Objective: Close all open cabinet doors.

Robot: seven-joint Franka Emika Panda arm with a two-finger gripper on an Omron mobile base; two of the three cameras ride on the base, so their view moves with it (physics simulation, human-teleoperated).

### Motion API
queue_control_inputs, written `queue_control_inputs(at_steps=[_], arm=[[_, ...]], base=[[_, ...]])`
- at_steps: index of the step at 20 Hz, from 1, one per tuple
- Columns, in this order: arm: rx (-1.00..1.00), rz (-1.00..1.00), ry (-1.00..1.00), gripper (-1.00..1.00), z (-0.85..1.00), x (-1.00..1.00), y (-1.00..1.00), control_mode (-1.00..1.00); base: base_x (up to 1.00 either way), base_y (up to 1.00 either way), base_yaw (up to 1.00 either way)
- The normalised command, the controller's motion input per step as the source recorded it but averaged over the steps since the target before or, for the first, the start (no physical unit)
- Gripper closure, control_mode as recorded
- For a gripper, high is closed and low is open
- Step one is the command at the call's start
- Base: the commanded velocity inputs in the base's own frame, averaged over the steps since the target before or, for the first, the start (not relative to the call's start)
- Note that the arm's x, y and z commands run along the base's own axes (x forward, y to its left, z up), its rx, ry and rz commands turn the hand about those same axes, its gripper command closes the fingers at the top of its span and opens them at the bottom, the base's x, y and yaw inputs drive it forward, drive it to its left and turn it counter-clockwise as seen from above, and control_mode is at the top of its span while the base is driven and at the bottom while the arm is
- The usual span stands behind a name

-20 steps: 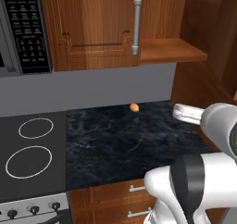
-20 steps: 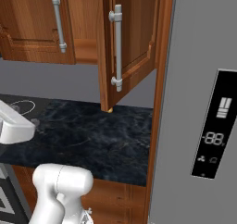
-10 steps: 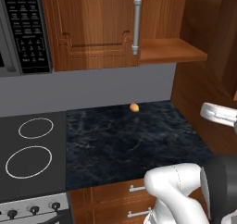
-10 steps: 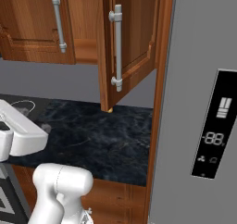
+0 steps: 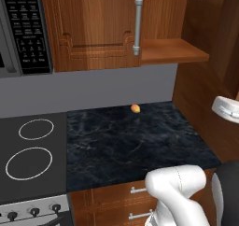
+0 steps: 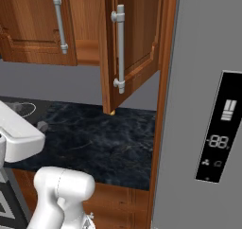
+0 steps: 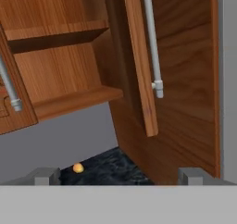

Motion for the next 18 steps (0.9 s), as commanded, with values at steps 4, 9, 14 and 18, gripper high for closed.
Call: queue_control_inputs(at_steps=[4, 9, 14, 18], arm=[[0.00, 0.04, -0.11, -1.00, -0.12, 0.06, -0.16, -1.00], [0.00, 0.08, -0.11, -1.00, -0.16, 0.14, -0.49, -1.00], [0.00, 0.12, -0.07, -1.00, -0.09, 0.17, -0.40, -1.00], [0.00, 0.11, -0.05, -1.00, -0.09, 0.20, -0.30, -1.00]], base=[[0.00, 0.00, 0.00], [0.00, 0.00, 0.00], [0.00, 0.00, 0.00], [0.00, 0.00, 0.00]])
